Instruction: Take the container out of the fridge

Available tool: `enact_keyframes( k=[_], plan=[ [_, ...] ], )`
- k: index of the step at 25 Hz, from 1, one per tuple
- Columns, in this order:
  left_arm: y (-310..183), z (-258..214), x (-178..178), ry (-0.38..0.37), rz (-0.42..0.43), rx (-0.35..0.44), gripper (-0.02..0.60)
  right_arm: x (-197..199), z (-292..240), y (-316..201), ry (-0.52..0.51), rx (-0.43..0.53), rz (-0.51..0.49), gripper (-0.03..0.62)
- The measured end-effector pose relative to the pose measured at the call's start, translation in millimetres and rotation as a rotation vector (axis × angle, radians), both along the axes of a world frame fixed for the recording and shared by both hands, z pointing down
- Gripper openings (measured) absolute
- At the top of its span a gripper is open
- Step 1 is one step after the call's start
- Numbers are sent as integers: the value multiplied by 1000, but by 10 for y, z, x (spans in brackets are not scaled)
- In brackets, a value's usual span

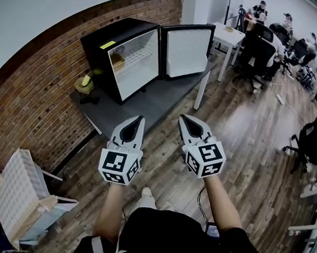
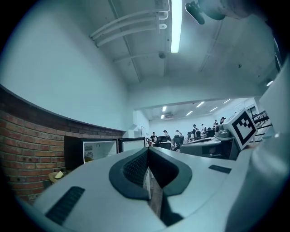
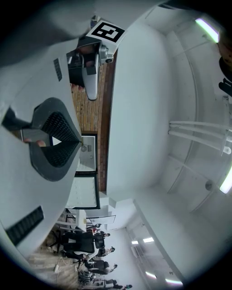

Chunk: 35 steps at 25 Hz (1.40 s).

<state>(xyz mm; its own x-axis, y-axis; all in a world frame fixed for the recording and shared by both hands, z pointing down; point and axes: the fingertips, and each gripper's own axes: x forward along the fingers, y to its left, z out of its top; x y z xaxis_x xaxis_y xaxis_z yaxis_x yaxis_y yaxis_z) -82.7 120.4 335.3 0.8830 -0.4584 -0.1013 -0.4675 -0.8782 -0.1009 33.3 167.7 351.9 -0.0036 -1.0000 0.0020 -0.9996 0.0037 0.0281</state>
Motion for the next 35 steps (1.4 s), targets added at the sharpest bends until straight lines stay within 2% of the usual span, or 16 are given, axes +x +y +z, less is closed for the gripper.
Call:
enact_keyframes(
  k=[13,20,35],
  plan=[
    [-642,112,195,-20,10,-10,14,94,91,-618,2,-13,-15,40],
    [-1264,114,361,-12,18,-26,14,205,114,-1212,10,-28,-20,40],
    [-2415,-26,645,-11,16,6,14,429,-17,-2410,53,-31,-43,40]
  ],
)
